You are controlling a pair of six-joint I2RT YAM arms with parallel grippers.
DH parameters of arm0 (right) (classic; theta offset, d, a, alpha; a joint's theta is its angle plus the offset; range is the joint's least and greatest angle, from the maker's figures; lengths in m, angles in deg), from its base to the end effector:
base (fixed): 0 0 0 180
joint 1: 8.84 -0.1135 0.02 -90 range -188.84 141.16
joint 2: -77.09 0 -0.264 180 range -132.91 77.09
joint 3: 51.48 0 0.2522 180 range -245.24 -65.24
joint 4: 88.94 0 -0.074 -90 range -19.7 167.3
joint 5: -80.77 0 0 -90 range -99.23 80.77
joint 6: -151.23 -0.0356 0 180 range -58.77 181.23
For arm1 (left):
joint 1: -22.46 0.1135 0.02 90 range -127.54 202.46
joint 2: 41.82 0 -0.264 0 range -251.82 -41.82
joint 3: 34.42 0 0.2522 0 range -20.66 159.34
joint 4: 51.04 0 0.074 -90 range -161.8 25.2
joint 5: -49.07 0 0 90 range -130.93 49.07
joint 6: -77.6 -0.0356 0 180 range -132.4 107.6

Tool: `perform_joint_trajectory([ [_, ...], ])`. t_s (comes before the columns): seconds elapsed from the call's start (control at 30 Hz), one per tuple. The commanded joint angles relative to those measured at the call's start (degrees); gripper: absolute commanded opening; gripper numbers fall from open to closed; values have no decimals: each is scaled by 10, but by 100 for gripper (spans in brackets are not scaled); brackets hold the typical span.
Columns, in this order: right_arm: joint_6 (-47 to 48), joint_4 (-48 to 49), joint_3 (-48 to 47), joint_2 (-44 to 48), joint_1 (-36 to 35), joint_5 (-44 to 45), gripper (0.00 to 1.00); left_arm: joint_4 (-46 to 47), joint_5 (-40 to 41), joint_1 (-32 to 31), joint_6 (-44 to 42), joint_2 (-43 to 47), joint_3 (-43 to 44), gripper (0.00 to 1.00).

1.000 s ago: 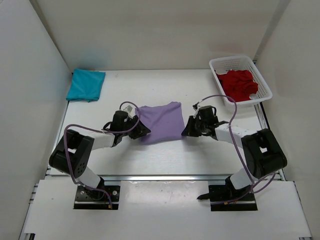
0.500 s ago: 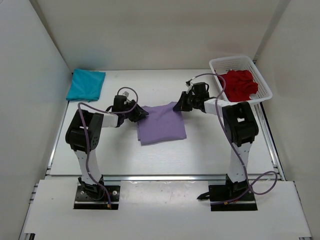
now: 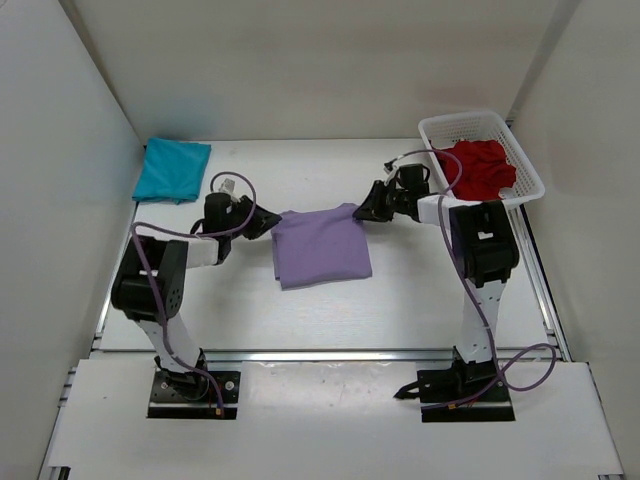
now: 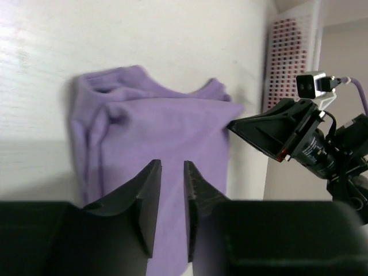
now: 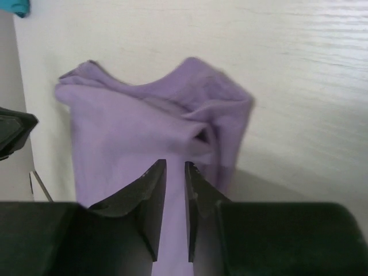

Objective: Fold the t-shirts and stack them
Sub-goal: Fold the long partially folded tshirt into a neat square, then put the neatly folded tshirt into the corner of the board with the left arm

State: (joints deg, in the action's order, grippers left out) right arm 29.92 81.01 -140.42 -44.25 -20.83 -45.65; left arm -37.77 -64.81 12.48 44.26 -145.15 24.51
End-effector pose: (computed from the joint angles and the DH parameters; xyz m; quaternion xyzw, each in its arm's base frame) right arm 0.4319 0.1133 0.1346 0.0217 0.8781 0.4071 0.2504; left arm 0.3444 -0.0752 0.1388 -0.2442 0.8226 -0.4147 0.3028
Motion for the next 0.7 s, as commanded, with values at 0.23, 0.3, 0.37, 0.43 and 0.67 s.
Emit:
perform_joint_trajectory([
  [0.23, -1, 67, 166, 279, -29, 34, 55, -134, 66, 3, -161, 139, -88, 30],
  [0.3, -2, 83, 219, 320, -35, 43, 56, -152, 88, -3, -181, 149, -98, 17],
  [0.37, 2, 81, 269, 356, -45, 52, 58, -157, 92, -2, -186, 147, -104, 16],
  [0.43, 4, 86, 305, 393, -54, 55, 58, -158, 88, -6, -186, 131, -101, 31],
  [0.67, -6, 115, 410, 455, -53, 52, 59, -185, 82, -55, -195, 55, -55, 59],
])
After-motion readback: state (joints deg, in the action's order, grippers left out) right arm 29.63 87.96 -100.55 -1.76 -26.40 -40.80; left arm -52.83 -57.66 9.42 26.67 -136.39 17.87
